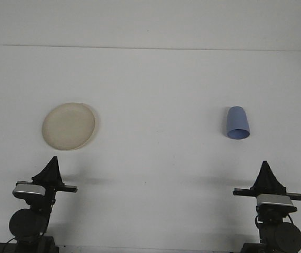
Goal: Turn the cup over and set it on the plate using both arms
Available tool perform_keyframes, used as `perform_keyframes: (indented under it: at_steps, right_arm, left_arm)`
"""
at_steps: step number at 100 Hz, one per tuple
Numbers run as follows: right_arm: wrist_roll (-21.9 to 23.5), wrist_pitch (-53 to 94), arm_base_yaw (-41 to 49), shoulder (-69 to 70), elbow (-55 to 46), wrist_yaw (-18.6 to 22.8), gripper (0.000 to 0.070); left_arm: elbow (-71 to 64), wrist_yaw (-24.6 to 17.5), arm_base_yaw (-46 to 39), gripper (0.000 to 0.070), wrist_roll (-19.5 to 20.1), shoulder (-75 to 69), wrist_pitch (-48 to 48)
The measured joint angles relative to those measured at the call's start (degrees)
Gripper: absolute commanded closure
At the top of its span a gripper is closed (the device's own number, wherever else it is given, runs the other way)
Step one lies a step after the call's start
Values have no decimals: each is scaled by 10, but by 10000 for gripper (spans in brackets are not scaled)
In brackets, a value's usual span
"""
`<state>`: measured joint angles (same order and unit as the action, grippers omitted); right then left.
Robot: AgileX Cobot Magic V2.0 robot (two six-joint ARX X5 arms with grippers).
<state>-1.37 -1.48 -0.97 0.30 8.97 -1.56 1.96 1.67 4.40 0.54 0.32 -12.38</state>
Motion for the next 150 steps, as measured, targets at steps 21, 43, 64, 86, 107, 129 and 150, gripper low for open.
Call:
perform_keyframes:
  at_steps: [21,43,64,86,107,129,150]
  right_arm:
    - [-10,112,0,63,116,0,700]
    - [-15,239,0,186,277,0,700]
    - [-14,388,0,307,425,0,700]
    - [0,485,0,388,494,0,700]
    - [36,530,0,416,494,0,700]
    - [42,530,0,418,494,0,687]
    - [42,531,0,418,494,0,382]
  left_arm:
    - [0,0,0,688,0,0,0]
    - [0,0,0,688,0,0,0]
    - [0,0,0,688,0,0,0]
    - [0,0,0,688,0,0,0]
    - [0,0,0,688,0,0,0]
    - [0,0,0,688,0,0,0]
    - [0,0,0,688,0,0,0]
